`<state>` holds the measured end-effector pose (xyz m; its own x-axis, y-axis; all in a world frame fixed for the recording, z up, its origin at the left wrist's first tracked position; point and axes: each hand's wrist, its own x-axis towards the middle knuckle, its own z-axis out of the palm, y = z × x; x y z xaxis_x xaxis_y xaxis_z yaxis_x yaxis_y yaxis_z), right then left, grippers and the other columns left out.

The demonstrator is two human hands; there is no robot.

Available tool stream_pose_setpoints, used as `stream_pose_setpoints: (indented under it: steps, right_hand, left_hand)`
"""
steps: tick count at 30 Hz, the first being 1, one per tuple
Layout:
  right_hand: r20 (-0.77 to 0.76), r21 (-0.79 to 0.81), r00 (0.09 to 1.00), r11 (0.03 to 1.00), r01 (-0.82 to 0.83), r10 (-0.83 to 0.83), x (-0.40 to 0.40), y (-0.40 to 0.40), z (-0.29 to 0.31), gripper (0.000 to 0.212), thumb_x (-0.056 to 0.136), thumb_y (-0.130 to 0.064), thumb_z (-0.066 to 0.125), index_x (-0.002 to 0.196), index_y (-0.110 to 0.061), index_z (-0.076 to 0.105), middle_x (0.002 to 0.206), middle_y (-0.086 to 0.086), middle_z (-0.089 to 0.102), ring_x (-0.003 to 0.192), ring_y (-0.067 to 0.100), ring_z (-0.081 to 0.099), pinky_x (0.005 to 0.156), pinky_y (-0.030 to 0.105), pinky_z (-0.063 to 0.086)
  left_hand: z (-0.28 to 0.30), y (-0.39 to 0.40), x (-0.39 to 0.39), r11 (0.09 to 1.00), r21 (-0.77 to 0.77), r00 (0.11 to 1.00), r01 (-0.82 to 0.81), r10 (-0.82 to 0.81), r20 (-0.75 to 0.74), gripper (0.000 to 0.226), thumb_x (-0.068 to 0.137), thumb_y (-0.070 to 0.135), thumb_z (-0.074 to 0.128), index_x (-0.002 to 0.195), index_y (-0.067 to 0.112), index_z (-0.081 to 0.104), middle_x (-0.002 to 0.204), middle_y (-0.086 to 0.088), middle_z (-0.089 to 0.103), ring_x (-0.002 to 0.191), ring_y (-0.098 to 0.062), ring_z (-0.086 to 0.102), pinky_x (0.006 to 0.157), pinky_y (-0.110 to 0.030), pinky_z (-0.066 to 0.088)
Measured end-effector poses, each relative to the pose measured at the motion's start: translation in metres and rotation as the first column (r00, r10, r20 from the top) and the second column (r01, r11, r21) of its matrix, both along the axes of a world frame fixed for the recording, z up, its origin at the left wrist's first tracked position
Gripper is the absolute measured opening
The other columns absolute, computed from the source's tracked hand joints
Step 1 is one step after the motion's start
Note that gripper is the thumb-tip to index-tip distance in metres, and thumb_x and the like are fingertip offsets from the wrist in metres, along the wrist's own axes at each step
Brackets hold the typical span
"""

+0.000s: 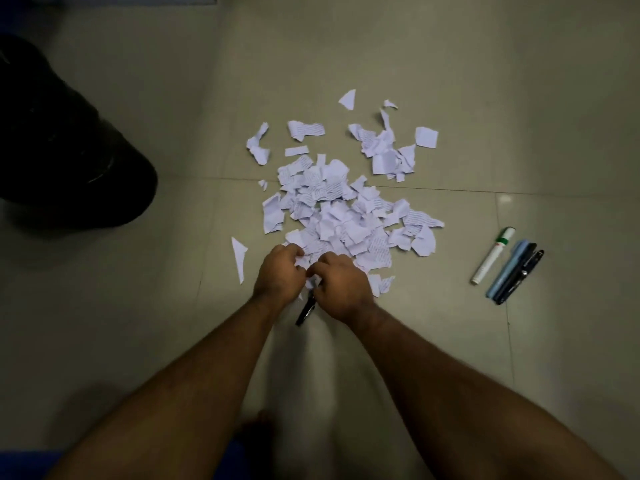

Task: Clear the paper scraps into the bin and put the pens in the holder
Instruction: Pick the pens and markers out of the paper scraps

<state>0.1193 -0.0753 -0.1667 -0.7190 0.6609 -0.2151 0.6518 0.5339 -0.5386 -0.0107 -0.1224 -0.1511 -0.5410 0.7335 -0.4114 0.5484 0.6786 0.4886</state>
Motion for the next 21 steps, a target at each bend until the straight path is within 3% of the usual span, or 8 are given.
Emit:
stream_pose_setpoints:
  steps: [4, 11, 14, 17, 21]
  right_hand:
    - [0.124, 0.085, 0.985, 0.988, -0.127, 0.116, 0.006, 0.003, 0.0, 0.025, 0.081, -0.03, 0.063, 0.105, -0.028, 0.071, 0.113, 0.0, 0.056, 0.103, 0.027, 0.05, 0.073, 0.035, 0.044]
    - [0.11, 0.055, 0.991, 0.995, -0.083, 0.076, 0.005, 0.013, -0.002, 0.019, 0.086, -0.025, 0.061, 0.102, -0.024, 0.07, 0.106, 0.004, 0.057, 0.102, 0.027, 0.053, 0.072, 0.037, 0.052]
    - [0.092, 0.065, 0.994, 0.996, -0.06, 0.054, 0.014, 0.023, 0.001, 0.016, 0.087, -0.023, 0.059, 0.099, -0.023, 0.07, 0.103, 0.003, 0.061, 0.101, 0.027, 0.056, 0.072, 0.036, 0.052]
    - [0.034, 0.028, 0.998, 0.998, 0.054, -0.055, 0.025, 0.037, 0.008, 0.015, 0.086, -0.026, 0.062, 0.098, -0.024, 0.07, 0.1, 0.002, 0.065, 0.099, 0.026, 0.058, 0.074, 0.034, 0.049]
    - [-0.071, -0.023, 0.951, 0.954, 0.299, -0.3, 0.042, 0.053, 0.017, 0.014, 0.081, -0.034, 0.066, 0.09, -0.024, 0.066, 0.091, -0.003, 0.068, 0.086, 0.023, 0.063, 0.068, 0.031, 0.048]
  left_hand:
    - [0.002, -0.003, 0.009, 0.994, -0.092, 0.993, 0.067, -0.075, -0.086, 0.041, 0.081, 0.014, 0.059, 0.121, 0.015, 0.06, 0.124, -0.013, 0.057, 0.115, -0.032, 0.052, 0.096, -0.038, 0.047]
    - [0.002, 0.003, 0.019, 0.991, -0.115, 0.978, 0.069, -0.09, -0.186, 0.036, 0.087, 0.018, 0.057, 0.123, 0.016, 0.06, 0.126, -0.014, 0.056, 0.117, -0.033, 0.05, 0.097, -0.039, 0.042]
    - [0.006, 0.01, 0.019, 0.996, -0.014, 0.977, -0.089, 0.084, -0.195, 0.034, 0.087, 0.008, 0.049, 0.115, 0.017, 0.065, 0.12, -0.014, 0.058, 0.112, -0.035, 0.053, 0.092, -0.038, 0.044]
    - [0.016, 0.025, 0.019, 0.941, 0.101, 0.936, -0.322, 0.332, -0.117, 0.029, 0.087, 0.005, 0.047, 0.103, 0.017, 0.068, 0.117, -0.012, 0.06, 0.106, -0.035, 0.058, 0.086, -0.037, 0.048]
    - [0.023, 0.049, 0.029, 0.899, 0.17, 0.914, -0.405, 0.406, 0.032, 0.025, 0.092, 0.01, 0.045, 0.102, 0.014, 0.067, 0.115, -0.013, 0.065, 0.104, -0.034, 0.061, 0.083, -0.035, 0.049]
